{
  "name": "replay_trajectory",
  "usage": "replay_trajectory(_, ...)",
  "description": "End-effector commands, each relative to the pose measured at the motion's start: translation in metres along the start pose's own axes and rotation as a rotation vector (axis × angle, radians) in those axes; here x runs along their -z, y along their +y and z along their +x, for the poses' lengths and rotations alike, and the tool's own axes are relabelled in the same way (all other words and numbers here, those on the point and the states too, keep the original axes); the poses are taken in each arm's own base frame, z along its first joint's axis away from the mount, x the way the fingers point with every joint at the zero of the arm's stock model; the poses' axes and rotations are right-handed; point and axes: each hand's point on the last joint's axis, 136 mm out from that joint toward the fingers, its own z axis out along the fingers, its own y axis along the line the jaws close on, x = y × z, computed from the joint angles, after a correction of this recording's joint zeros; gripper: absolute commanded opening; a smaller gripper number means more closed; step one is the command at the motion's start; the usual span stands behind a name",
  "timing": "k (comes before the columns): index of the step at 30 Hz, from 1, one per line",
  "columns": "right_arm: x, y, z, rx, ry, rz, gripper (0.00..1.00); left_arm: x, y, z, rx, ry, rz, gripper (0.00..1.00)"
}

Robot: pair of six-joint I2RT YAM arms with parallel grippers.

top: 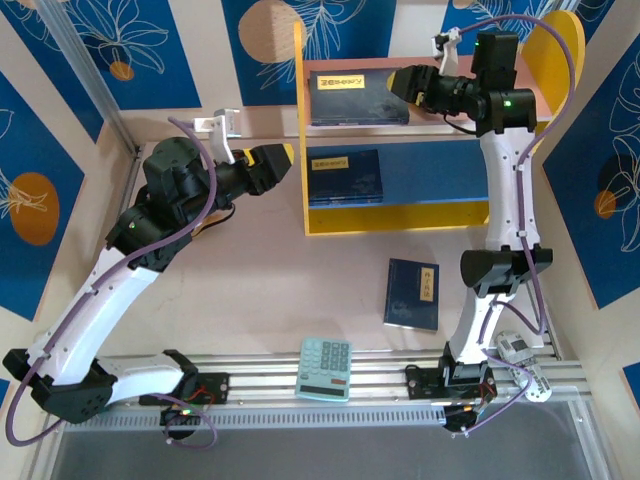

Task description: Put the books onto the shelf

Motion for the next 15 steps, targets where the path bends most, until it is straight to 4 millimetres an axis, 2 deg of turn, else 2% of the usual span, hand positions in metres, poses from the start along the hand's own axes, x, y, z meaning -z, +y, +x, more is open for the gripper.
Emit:
replay_trajectory(1,0.011,-0.005,0.028,-0.012,0.081,0.078,0.56,0.003,-0.011,-0.004,-0.031,0.001,0.023,0.59)
replay_trajectory(10,0.020,-0.013,0.038,0.013,0.095,0.173,0.58,-0.005,-0.016,-0.004,-0.040,0.022,0.047,0.59)
replay_trajectory(15,0.024,-0.011,0.048,0.016,0.127,0.196,0.58,-0.008,-0.015,-0.002,-0.057,0.038,0.037,0.60)
